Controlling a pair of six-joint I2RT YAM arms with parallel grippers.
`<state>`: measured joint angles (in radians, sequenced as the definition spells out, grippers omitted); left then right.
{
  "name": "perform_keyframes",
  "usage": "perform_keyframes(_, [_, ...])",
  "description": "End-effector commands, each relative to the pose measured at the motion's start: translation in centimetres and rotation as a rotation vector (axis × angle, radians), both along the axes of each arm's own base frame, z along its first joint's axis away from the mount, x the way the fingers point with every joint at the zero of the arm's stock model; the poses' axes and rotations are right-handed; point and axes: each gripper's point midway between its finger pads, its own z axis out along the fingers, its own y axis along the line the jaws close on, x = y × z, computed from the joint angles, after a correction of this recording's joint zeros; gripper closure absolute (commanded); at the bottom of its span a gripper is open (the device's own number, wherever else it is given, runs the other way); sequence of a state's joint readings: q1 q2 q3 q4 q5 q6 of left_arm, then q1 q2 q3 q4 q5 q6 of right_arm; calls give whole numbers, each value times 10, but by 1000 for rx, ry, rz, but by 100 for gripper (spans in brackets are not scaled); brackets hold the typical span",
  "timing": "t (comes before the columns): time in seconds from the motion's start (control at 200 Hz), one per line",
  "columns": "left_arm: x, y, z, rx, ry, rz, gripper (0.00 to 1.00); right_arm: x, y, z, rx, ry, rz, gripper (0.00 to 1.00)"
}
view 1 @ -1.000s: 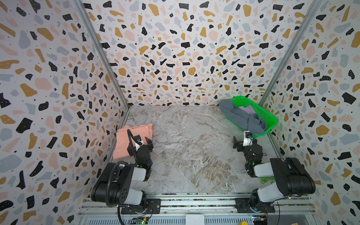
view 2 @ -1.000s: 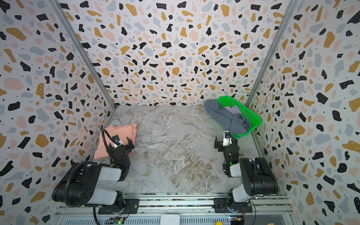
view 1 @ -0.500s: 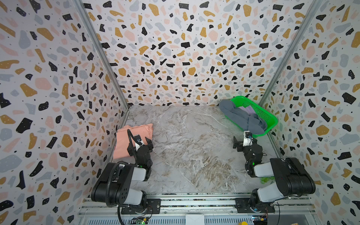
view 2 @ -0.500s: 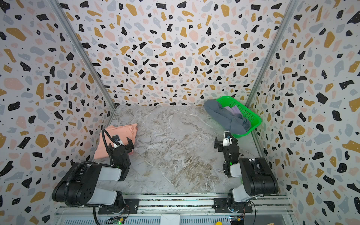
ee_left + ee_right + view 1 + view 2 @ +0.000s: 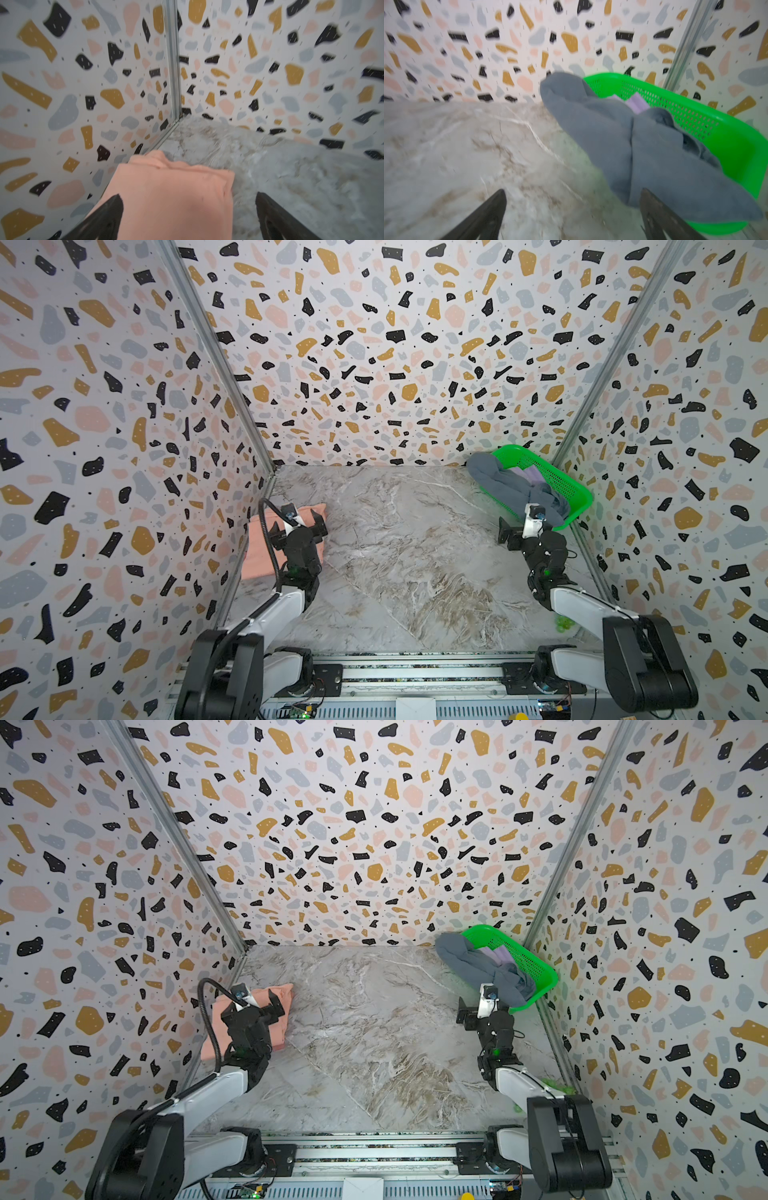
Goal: Fold and stack the t-shirts
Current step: 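Reach the right gripper into the green basket while the left arm rises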
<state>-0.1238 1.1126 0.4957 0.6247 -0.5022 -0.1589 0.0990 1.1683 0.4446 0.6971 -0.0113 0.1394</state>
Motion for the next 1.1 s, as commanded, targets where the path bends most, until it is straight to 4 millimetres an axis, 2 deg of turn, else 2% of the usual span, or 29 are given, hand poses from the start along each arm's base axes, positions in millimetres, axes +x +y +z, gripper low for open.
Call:
perform_keyframes(0.0, [-1,-21,22,-155,16,-86,1,-15,27,9,242,166,54,1])
perform_keyframes(0.065, [6,-41,56,-254,-51,-165,1,-20,51,36,351,153,124,1])
perform_keyframes(0.11, [12,-63,72,-322,-70,-245,1,-23,70,52,400,154,181,1])
perform_keyframes(0.115, [13,-64,79,-329,-82,-252,1,-24,72,53,403,157,185,1])
perform_keyframes(0.14, [16,-77,82,-358,-74,-289,0,-24,83,61,416,164,213,1])
perform_keyframes(0.145, [18,-78,89,-365,-84,-294,1,-25,86,63,415,164,220,1])
perform_keyframes(0.235, [30,-123,100,-449,-12,-402,0,-27,121,96,323,158,311,1])
perform_keyframes(0.3, [40,-152,103,-508,6,-504,0,-24,135,112,416,134,359,1])
perform_keyframes(0.37, [46,-186,118,-540,-58,-697,1,-23,149,116,434,129,445,1])
perform_keyframes(0.456, [53,-209,115,-589,-75,-826,0,-14,158,114,416,160,502,1])
perform_keyframes(0.506, [61,-216,111,-592,-31,-857,0,-1,155,108,399,186,501,1])
perform_keyframes(0.591, [75,-221,106,-576,17,-866,1,38,131,90,264,173,361,1])
perform_keyframes(0.701, [93,-221,101,-552,37,-833,0,91,89,82,79,92,149,1])
perform_keyframes(0.776, [103,-218,89,-500,79,-788,0,131,64,65,12,132,77,1])
perform_keyframes(0.886, [107,-210,73,-412,160,-732,0,174,53,32,-109,205,80,1])
perform_keyframes(0.971, [106,-201,69,-375,179,-687,0,200,48,4,-164,269,84,11])
perform_keyframes(1.096, [105,-190,66,-352,190,-629,0,220,50,-18,-143,323,149,27])
